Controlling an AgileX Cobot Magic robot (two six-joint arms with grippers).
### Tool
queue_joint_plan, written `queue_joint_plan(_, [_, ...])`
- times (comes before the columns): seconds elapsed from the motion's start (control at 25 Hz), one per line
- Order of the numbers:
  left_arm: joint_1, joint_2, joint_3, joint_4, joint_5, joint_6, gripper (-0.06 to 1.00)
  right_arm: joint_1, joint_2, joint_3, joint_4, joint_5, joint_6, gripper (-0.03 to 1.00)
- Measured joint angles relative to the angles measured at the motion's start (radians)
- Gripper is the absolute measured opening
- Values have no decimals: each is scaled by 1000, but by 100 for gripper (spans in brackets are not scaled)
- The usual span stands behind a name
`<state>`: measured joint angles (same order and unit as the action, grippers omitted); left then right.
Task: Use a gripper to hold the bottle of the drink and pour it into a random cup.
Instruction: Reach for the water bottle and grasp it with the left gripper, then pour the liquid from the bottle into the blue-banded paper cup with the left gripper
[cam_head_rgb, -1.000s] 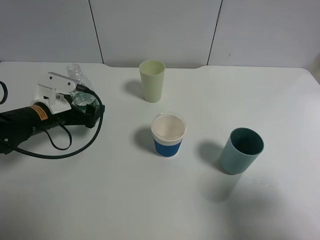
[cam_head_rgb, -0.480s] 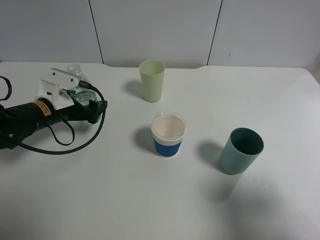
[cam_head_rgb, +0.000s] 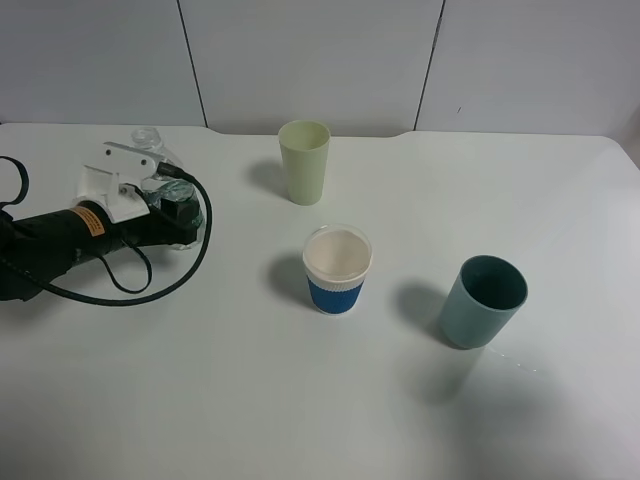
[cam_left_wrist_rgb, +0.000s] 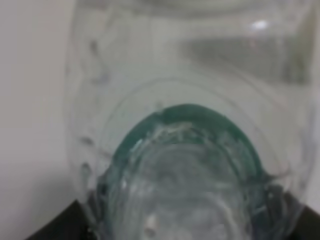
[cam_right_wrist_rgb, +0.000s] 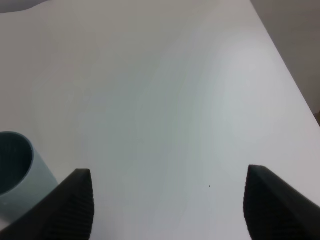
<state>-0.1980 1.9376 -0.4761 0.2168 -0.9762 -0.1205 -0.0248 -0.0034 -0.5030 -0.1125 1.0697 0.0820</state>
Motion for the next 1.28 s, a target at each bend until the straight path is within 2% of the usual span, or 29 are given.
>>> queue_joint_plan(0.44, [0, -5, 0, 0, 8, -20, 50, 0, 0, 0, 0, 0, 0, 63])
queue_joint_plan(0.6, [0, -49, 0, 0, 91, 3, 50, 0, 0, 0, 0, 0, 0, 63])
queue_joint_plan(0.88, [0, -190, 3, -30, 227, 135, 50, 0, 0, 0, 0, 0, 0, 63])
queue_joint_plan(1.08, [-7, -304, 4, -160, 282, 309, 50, 0, 0, 0, 0, 0, 0, 63])
queue_joint_plan(1.16, [-27, -338, 4, -249, 304, 389, 50, 0, 0, 0, 0, 0, 0, 63])
queue_joint_plan(1.28, [-81, -383, 5, -411, 312, 560, 50, 0, 0, 0, 0, 0, 0, 63])
